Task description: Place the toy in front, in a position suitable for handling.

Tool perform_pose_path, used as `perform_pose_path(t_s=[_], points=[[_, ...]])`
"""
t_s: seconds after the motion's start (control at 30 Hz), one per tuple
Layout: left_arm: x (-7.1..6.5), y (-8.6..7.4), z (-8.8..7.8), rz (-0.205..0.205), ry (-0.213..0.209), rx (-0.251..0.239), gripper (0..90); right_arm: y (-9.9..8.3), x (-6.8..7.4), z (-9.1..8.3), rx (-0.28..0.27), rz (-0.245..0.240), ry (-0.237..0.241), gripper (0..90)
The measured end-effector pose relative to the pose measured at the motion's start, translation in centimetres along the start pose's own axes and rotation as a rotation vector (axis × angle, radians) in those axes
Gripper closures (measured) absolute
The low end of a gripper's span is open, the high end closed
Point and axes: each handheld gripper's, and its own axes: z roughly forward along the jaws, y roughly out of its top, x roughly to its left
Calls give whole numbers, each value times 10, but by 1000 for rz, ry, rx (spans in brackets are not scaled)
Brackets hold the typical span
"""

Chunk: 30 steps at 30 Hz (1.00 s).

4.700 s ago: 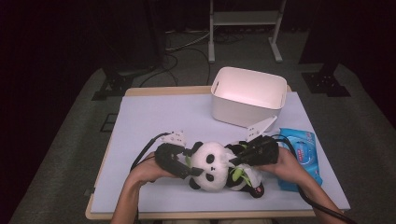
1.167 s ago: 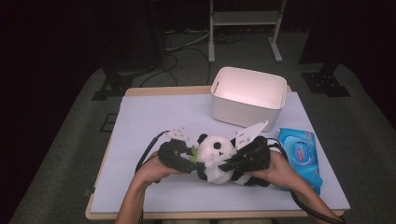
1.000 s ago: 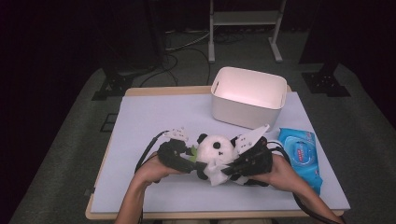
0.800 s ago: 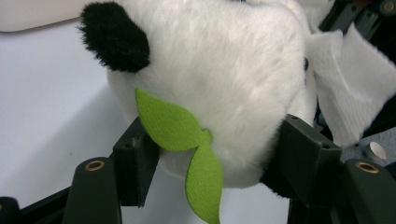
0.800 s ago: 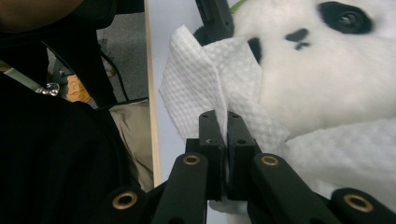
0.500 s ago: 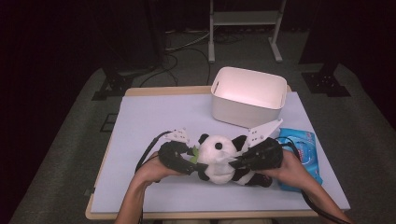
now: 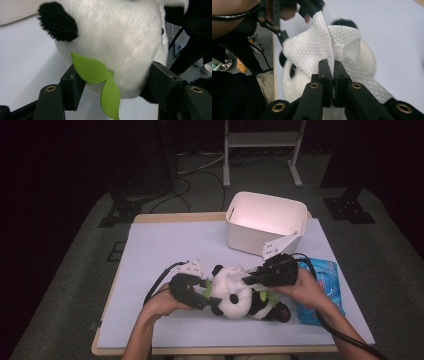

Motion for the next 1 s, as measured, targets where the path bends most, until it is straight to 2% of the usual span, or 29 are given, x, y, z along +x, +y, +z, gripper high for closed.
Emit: perform_pose_path(t_s=[0.13,0.23,0.33,0.43,0.57,0.6,0.7,0.83,1.0], points=[[2,-1,0,-13,-10,12,306,-16,-6,2,17,34,10,865],[6,-2,1,-48,-29,8,241,-27,-6,6,31,50,29,865],[7,-3,1,-70,-52,-15,183,-34,-3,10,36,51,51,865],[6,-2,5,-74,-56,-17,130,-38,3,10,44,40,50,865],[6,-1,9,-95,-100,-30,93,-43,9,10,52,30,54,865],[6,0,10,-97,-110,-30,92,-44,10,10,54,30,60,865],[6,-1,13,-81,-105,-17,94,-45,14,12,58,25,67,865],[6,-2,12,-45,-78,-23,213,-40,15,16,68,16,72,865],[6,-2,8,3,-41,-49,320,-31,12,15,40,8,73,866]])
